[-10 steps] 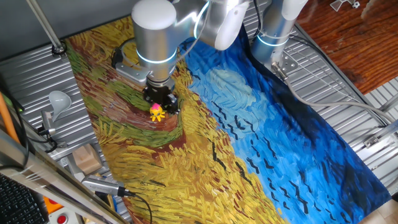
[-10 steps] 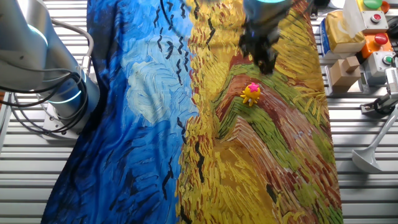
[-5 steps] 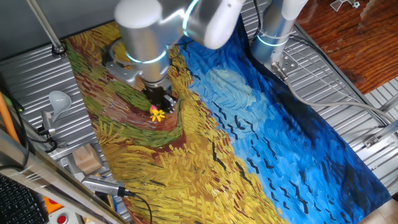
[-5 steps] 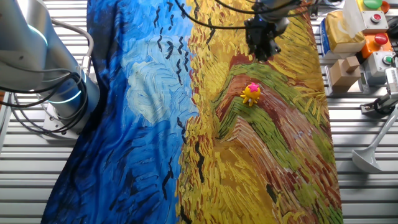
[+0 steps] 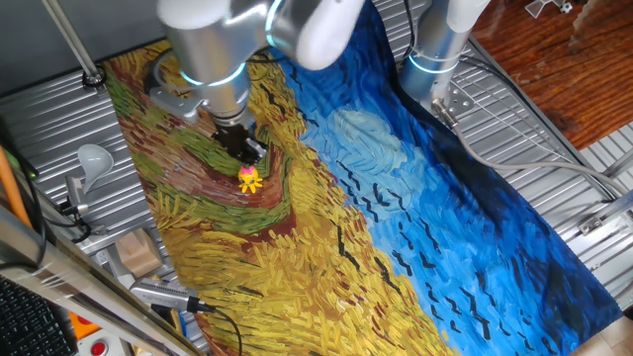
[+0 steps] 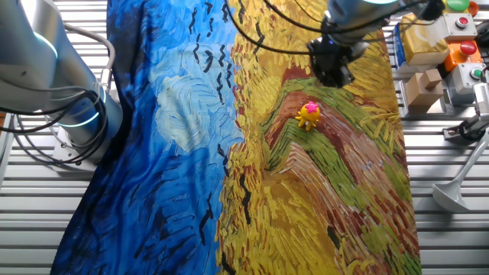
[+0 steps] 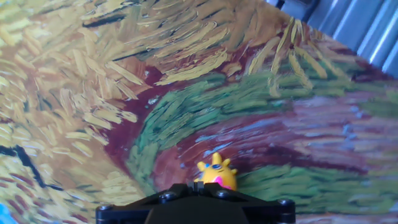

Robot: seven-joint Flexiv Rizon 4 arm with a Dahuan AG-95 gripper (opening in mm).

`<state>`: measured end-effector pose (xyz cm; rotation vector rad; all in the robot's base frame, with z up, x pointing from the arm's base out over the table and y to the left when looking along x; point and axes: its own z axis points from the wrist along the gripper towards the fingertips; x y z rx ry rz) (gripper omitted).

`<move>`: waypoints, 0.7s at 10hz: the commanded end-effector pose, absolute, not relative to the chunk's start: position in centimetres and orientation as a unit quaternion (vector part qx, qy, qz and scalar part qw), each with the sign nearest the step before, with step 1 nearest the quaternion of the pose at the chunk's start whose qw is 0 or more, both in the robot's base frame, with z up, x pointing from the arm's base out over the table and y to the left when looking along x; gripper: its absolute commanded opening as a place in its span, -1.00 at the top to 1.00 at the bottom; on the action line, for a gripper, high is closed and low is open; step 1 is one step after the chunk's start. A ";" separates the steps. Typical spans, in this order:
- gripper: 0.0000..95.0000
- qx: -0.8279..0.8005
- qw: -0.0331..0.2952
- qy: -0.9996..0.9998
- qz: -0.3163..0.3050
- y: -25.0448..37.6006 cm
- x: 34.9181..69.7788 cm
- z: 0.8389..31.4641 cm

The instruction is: Grasp the moving object

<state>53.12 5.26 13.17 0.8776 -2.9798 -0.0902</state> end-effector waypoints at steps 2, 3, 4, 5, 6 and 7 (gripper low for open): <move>1.00 0.229 0.015 -0.973 -0.024 5.1 52.9 13.2; 1.00 0.214 0.017 -0.977 -0.018 5.1 52.9 13.2; 1.00 0.205 0.022 -0.978 -0.008 5.1 52.9 13.2; 1.00 0.209 0.024 -0.978 -0.005 5.1 52.9 13.2; 1.00 0.226 0.027 -0.974 -0.005 3.9 52.9 13.4; 1.00 0.247 0.029 -0.968 -0.007 1.7 53.0 13.6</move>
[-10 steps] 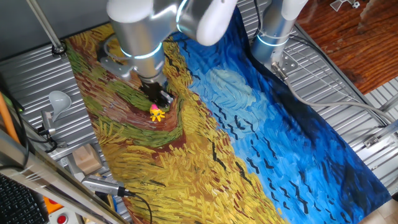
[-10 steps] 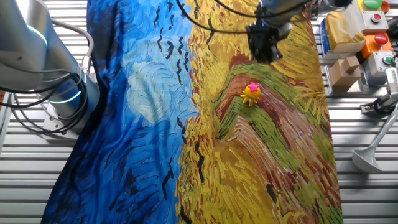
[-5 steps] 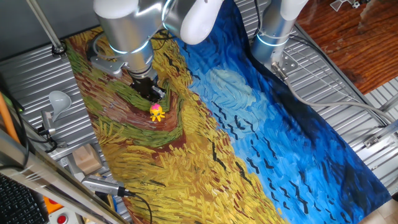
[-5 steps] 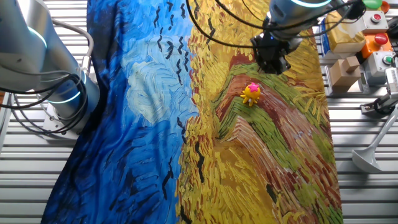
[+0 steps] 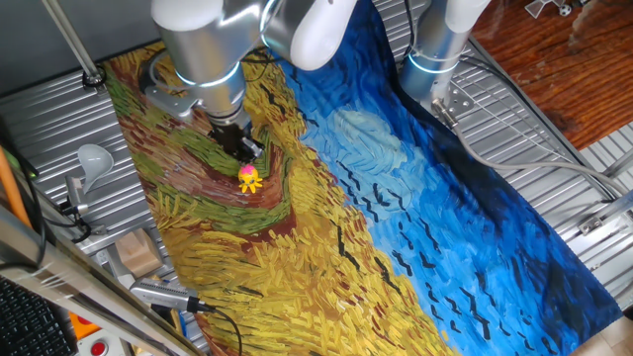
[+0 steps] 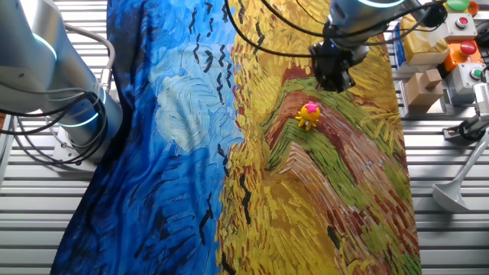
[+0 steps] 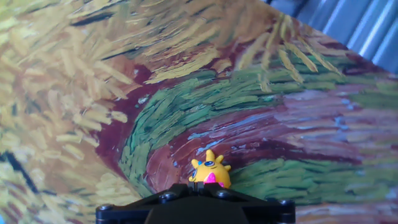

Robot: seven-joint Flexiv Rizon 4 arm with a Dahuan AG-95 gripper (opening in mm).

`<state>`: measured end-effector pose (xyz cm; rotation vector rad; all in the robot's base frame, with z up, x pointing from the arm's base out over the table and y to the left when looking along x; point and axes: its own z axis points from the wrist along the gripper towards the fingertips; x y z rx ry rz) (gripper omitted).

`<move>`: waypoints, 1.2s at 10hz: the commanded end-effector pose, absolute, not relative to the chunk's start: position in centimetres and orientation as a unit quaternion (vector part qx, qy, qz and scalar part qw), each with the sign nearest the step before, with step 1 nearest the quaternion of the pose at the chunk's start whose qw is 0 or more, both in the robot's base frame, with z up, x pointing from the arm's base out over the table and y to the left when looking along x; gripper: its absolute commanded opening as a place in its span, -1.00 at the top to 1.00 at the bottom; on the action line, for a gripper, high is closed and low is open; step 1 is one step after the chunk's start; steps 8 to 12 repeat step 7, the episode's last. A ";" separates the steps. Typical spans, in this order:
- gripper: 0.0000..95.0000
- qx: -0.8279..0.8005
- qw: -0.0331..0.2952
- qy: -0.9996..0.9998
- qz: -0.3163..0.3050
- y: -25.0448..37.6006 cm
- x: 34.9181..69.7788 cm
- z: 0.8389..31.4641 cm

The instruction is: Grasp the moving object

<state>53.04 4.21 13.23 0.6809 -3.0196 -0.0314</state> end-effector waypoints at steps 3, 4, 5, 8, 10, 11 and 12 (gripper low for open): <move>1.00 0.294 0.022 -0.955 -0.012 -4.1 52.4 12.8; 1.00 0.296 0.021 -0.955 -0.013 -4.6 52.3 12.7; 1.00 0.300 0.018 -0.954 -0.015 -5.8 52.0 11.9; 1.00 0.304 0.009 -0.952 -0.021 -6.2 51.6 11.0; 1.00 0.304 0.009 -0.952 -0.021 -6.2 51.6 11.0; 1.00 0.304 0.009 -0.952 -0.021 -6.2 51.6 11.0; 1.00 0.304 0.009 -0.952 -0.021 -6.2 51.6 11.0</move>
